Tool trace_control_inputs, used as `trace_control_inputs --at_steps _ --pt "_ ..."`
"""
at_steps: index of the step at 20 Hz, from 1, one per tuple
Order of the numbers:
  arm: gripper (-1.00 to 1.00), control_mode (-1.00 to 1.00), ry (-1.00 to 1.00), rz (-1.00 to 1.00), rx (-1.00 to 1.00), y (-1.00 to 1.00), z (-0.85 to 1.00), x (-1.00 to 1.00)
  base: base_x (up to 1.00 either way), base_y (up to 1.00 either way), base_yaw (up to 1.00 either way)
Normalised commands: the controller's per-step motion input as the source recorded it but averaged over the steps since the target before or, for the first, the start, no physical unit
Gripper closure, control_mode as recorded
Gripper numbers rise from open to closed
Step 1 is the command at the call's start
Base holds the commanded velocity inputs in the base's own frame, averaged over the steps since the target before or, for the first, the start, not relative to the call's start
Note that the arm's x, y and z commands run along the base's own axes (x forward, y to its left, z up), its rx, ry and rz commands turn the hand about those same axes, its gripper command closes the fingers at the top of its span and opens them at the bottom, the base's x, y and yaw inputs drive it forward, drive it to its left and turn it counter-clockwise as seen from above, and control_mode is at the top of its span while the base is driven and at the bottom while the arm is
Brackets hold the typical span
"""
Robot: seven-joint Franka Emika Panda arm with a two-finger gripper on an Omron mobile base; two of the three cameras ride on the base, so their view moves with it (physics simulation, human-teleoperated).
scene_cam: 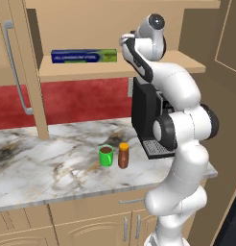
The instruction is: Pick the cinnamon and honey bottle from the cabinet and place them next to the mug.
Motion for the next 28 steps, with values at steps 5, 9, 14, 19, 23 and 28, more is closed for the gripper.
trace_control_inputs --at_steps 5,9,14,19,23,28 --pt "-1.0 -1.0 0.0 0.0 0.0 0.01 0.0 0.01 0.0 0.0 0.0" --pt "1.0 -1.0 0.0 0.0 0.0 0.0 0.0 0.0 0.0 0.0 0.0" --pt "1.0 -1.0 0.0 0.0 0.0 0.0 0.0 0.0 0.0 0.0 0.0" --pt "1.0 -1.0 0.0 0.0 0.0 0.0 0.0 0.0 0.0 0.0 0.0" --pt "1.0 -1.0 0.0 -0.02 0.0 0.07 -0.18 -0.45 0.0 0.0 0.0" --pt "1.0 -1.0 0.0 -0.06 0.0 0.22 -0.18 -0.96 0.0 0.0 0.0"
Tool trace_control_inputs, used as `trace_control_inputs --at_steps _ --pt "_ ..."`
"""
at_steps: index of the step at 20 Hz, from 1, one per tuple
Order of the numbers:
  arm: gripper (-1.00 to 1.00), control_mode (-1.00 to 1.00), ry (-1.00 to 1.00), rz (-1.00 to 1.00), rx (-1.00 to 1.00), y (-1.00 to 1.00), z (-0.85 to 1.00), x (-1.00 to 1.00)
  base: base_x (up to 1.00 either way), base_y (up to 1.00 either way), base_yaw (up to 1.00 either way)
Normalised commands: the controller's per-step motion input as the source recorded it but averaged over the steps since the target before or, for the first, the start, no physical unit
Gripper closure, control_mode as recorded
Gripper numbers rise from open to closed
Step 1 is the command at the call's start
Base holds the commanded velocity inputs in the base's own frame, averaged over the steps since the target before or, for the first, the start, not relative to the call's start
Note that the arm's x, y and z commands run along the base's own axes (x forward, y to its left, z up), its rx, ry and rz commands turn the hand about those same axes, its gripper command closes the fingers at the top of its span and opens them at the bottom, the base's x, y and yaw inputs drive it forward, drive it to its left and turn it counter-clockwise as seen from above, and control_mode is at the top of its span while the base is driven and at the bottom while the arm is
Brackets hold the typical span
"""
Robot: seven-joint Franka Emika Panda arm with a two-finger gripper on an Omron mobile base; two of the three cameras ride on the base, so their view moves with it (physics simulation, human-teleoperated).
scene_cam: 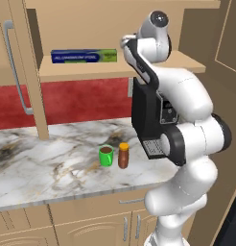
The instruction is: Pick the cinnamon and honey bottle from the cabinet and place them next to the mug.
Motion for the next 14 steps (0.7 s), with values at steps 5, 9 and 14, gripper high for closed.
trace_control_inputs --at_steps 5,9,14 --pt "1.0 -1.0 0.0 -0.04 0.0 0.37 -0.18 -1.0 0.0 0.0 0.0" --pt "1.0 -1.0 0.0 -0.09 0.0 0.45 -0.06 -0.75 0.0 0.0 0.0" --pt "1.0 -1.0 0.0 -0.15 0.0 0.45 -0.05 -0.49 0.0 0.0 0.0"
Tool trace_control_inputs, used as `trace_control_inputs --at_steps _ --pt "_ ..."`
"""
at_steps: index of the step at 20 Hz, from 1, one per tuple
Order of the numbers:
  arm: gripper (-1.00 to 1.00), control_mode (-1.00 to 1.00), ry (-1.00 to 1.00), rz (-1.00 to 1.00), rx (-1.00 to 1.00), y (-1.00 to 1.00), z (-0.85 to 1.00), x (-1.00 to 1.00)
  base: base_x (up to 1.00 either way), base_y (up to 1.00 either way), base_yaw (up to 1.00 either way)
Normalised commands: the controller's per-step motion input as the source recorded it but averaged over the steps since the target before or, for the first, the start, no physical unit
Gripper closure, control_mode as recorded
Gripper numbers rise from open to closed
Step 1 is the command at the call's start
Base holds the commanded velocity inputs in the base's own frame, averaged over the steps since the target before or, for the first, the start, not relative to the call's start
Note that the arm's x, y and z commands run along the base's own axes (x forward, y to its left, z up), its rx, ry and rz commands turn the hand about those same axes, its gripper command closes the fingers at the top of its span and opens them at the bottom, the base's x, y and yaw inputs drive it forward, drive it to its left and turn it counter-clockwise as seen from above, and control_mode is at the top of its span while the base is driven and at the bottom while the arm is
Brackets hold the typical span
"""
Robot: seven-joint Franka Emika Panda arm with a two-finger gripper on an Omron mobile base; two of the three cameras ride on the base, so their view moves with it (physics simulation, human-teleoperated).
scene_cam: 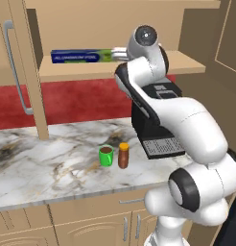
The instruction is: Pick the cinnamon and honey bottle from the cabinet and place them next to the mug.
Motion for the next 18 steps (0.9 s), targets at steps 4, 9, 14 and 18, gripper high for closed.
trace_control_inputs --at_steps 4,9,14,18 --pt "1.0 -1.0 0.0 -0.18 0.0 0.48 -0.26 -0.51 0.0 0.0 0.0" --pt "1.0 -1.0 0.02 -0.14 0.0 0.33 -0.41 -0.34 0.0 0.0 0.0" --pt "1.0 -1.0 0.0 -0.13 0.0 0.37 -0.34 -0.27 0.0 0.0 0.0" --pt "1.0 -1.0 0.0 -0.04 0.0 0.33 -0.33 -0.22 0.0 0.0 0.0"
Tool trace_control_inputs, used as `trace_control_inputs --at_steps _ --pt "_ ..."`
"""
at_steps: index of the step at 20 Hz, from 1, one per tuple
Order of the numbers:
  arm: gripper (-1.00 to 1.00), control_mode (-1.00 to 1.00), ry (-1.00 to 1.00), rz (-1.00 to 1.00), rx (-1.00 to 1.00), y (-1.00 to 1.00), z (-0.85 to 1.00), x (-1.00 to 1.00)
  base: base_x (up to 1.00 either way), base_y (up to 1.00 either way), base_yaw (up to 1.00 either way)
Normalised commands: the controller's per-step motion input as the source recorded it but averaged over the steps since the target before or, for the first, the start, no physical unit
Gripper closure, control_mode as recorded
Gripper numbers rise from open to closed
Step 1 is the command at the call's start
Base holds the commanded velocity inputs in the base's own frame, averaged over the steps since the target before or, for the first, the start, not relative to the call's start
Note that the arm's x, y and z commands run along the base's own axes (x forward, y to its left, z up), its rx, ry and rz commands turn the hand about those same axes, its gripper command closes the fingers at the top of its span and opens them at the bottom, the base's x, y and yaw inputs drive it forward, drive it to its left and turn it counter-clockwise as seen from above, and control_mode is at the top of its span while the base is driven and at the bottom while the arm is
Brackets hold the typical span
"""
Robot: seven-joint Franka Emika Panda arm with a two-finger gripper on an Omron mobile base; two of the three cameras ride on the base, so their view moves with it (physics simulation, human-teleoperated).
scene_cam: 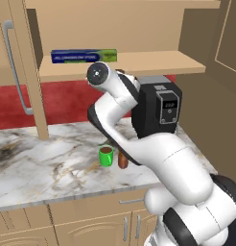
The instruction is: Pick the cinnamon and honey bottle from the cabinet and place them next to the mug.
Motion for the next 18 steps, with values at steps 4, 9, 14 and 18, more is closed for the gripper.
trace_control_inputs --at_steps 4,9,14,18 --pt "1.0 -1.0 0.0 0.0 0.0 0.41 -0.36 -0.33 0.0 0.0 0.0" --pt "1.0 -1.0 0.04 0.0 0.0 0.4 -0.48 -0.38 0.0 0.0 0.0" --pt "1.0 -1.0 0.14 0.06 0.0 0.31 -0.38 -0.36 0.0 0.0 0.0" --pt "1.0 -1.0 0.13 0.06 0.0 0.32 -0.41 -0.14 0.0 0.0 0.0"
